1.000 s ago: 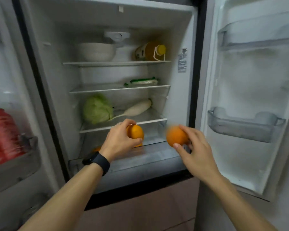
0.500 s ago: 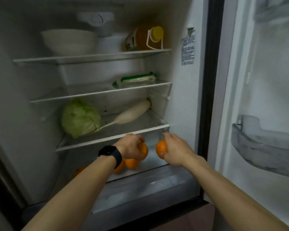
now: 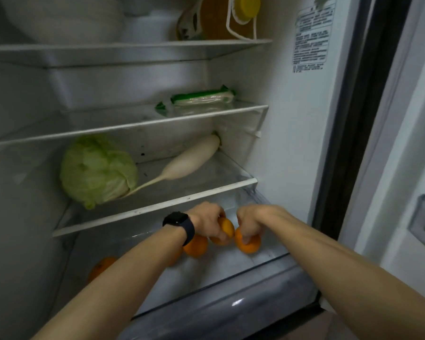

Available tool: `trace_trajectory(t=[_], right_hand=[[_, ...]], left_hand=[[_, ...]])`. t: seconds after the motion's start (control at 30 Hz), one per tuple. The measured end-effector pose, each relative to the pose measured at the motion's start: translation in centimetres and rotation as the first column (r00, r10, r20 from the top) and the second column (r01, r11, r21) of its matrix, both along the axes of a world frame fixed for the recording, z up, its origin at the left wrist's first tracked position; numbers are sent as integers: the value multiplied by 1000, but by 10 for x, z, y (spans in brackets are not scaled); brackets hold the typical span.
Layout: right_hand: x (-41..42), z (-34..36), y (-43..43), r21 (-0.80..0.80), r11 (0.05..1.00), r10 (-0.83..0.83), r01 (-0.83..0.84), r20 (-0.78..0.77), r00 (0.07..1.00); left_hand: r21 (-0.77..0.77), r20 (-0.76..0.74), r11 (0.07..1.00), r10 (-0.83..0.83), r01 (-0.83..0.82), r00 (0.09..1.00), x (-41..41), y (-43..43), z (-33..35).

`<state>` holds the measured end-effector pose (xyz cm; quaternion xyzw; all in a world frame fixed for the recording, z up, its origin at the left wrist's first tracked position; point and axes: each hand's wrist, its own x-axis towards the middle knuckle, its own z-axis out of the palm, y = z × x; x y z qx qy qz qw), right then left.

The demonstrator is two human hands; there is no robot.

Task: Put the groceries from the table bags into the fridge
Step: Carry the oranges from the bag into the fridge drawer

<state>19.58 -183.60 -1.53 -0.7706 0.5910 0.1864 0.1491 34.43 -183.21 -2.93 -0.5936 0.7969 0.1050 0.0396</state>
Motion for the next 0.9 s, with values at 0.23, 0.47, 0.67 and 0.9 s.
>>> trace_trajectory(t=[0.23,0.47,0.67,0.9], right_hand=[[4,-26,-1,-182,980,74,-82,-50,996],[5,-39,-5,-285,943,166,-173,-51,985],[6,-43,-10,-249,964,99,-96,0,995],[-4,-23,-5,-204,979,29,2,147,989]], left_hand=[[16,2,1000,-7,7,1000,5,0,-26],[65,49,998,-8,5,999,11,2,-28],[84,28,995,47,-49,999,16,-2,-36],[99,9,993,72,-72,997,14,2,-18]])
